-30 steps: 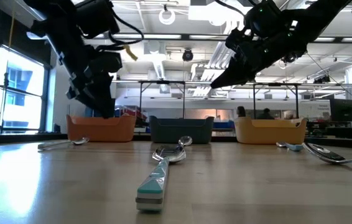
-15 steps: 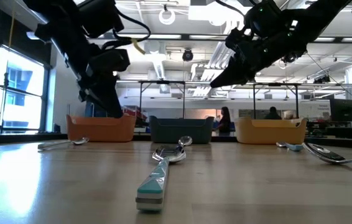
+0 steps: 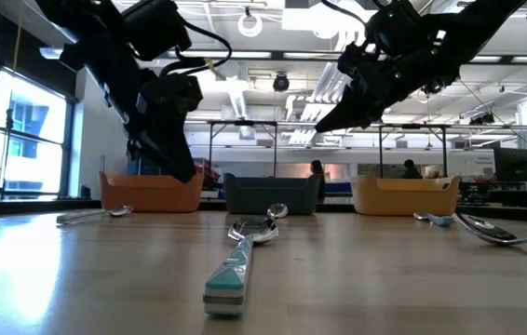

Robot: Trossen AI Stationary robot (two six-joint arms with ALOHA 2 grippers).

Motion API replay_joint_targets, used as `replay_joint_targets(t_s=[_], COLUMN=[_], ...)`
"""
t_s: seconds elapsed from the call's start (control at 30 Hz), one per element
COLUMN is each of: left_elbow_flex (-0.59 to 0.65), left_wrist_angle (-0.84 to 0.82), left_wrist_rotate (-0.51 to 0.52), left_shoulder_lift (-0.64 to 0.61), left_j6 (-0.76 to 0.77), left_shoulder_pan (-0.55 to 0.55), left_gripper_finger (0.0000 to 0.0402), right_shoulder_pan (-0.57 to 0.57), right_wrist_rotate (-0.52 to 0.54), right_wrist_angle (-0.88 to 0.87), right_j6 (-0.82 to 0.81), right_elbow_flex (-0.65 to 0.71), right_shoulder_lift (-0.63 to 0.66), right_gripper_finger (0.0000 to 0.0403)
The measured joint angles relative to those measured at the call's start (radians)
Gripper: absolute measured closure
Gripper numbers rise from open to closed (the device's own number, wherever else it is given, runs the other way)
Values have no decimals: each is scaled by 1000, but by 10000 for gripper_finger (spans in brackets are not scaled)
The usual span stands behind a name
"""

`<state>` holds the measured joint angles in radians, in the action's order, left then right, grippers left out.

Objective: Sort silverware by color (type)
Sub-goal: Put the blue spoon into the yellow bin

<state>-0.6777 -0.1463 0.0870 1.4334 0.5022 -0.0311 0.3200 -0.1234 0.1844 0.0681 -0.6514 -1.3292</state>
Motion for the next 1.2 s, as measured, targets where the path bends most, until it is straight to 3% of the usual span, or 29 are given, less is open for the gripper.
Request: replay_joint_targets(t_s=[0.23, 0.5, 0.73, 0.9, 1.2], left_elbow_flex=[0, -1, -71, -121, -123], left_wrist_angle=[201, 569, 343, 220, 212], left_wrist_rotate=[14, -23, -4, 60, 71], left_shoulder_lift=[49, 156, 157, 157, 181], left_j6=[27, -67, -52, -59, -35], left_shoulder_pan=[0, 0, -10, 4, 28], left_gripper_finger=[238, 249, 306, 347, 377], right_shoulder_pan=[-13, -26, 22, 28, 27], right_wrist_rotate=[0, -47, -286, -296, -268], right_wrist_angle=[8, 92, 389, 392, 266], right_j6=[23, 68, 97, 90, 94], right_elbow_flex=[0, 19, 149, 158, 159], right_shoulder_lift=[0, 0, 3, 32, 109], right_gripper_finger=[402, 403, 403, 403, 403])
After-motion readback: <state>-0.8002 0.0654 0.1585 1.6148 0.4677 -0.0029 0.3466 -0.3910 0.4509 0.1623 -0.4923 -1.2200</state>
